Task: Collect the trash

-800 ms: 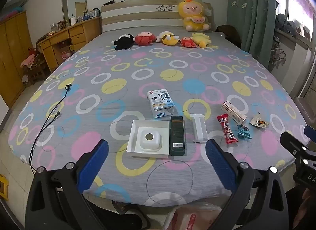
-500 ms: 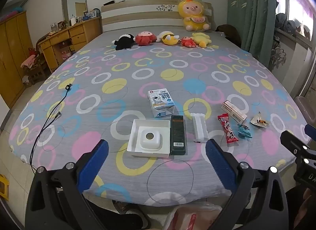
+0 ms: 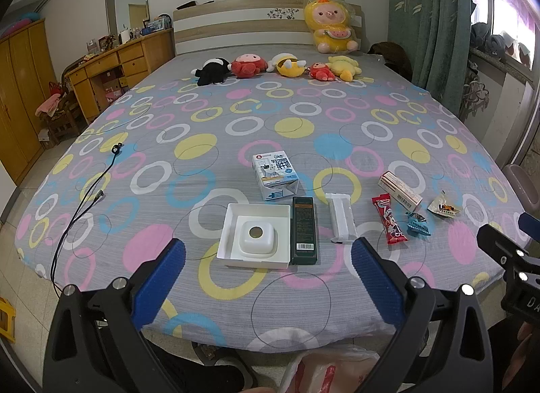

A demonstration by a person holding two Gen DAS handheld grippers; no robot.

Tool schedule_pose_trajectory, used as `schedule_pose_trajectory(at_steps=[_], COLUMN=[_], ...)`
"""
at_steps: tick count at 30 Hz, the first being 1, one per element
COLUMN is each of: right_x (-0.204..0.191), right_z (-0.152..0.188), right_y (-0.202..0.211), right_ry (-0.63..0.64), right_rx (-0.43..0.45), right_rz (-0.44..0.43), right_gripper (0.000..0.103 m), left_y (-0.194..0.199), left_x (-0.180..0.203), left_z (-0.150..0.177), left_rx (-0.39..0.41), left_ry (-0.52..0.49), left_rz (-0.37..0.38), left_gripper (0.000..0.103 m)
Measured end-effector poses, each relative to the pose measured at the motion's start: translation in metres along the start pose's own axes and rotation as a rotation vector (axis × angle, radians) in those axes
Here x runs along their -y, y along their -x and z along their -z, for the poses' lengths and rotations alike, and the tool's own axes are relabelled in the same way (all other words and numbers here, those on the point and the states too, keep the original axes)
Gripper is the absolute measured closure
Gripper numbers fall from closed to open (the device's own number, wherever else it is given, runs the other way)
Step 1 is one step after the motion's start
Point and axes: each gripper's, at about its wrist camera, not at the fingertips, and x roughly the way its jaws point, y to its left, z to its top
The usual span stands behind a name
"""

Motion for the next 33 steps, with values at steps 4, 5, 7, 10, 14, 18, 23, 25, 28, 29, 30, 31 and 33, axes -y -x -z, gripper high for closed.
schedule_pose_trajectory(at_steps=[4, 5, 7, 10, 14, 18, 23, 25, 28, 29, 30, 31, 33], right_x=[0.001, 0.002, 0.001, 0.002, 0.003, 0.002, 0.002, 0.003, 0.004, 0.004, 0.005, 0.005, 0.006], right_z=[0.0, 0.0, 0.001, 0.001, 0.0, 0.001, 0.0, 0.001, 0.003, 0.003, 0.003, 0.003, 0.003], right_y=[0.0, -0.001, -0.001, -0.001, -0.001, -0.001, -0.001, -0.001, -0.003, -0.003, -0.002, -0.002, -0.002], right_ry=[-0.004, -0.003, -0.005, -0.003, -0.005, -0.004, -0.005, -0.008, -0.011, -0.011, -0.013, -0.014, -0.012], right_rx=[-0.002, -0.003, -0.004, -0.002, -0.004, -0.004, -0.004, -0.004, -0.002, -0.003, -0.003, -0.003, -0.003], right_rz=[0.0, 0.0, 0.001, 0.0, 0.0, 0.0, 0.0, 0.0, 0.003, 0.003, 0.001, 0.0, 0.002], right_gripper=[0.005, 0.005, 0.005, 0.005, 0.005, 0.005, 0.005, 0.005, 0.005, 0.005, 0.005, 0.005, 0.005], left_y=[-0.002, -0.001, 0.001, 0.0, 0.0, 0.002, 0.003, 0.004, 0.002, 0.002, 0.002, 0.002, -0.003], left_x=[-0.001, 0.0, 0.0, 0.0, 0.0, -0.003, -0.007, -0.008, -0.002, -0.002, -0.003, -0.004, 0.003], left_z=[0.001, -0.001, -0.001, 0.0, -0.001, 0.0, 0.0, 0.0, -0.001, -0.001, -0.001, -0.002, 0.005], left_rx=[-0.002, -0.004, -0.001, -0.001, -0.002, -0.002, -0.002, -0.001, -0.005, -0.005, -0.004, -0.003, -0.003], left_ry=[-0.001, -0.001, -0.001, 0.001, -0.003, -0.004, -0.005, -0.005, -0.005, -0.004, -0.004, -0.003, -0.003], left_rz=[0.001, 0.001, 0.001, 0.002, 0.002, 0.003, 0.002, 0.003, -0.002, -0.002, 0.0, 0.0, 0.0], left_gripper=[0.007, 0.007, 0.007, 0.007, 0.007, 0.007, 0.007, 0.007, 0.007, 0.007, 0.007, 0.007, 0.007])
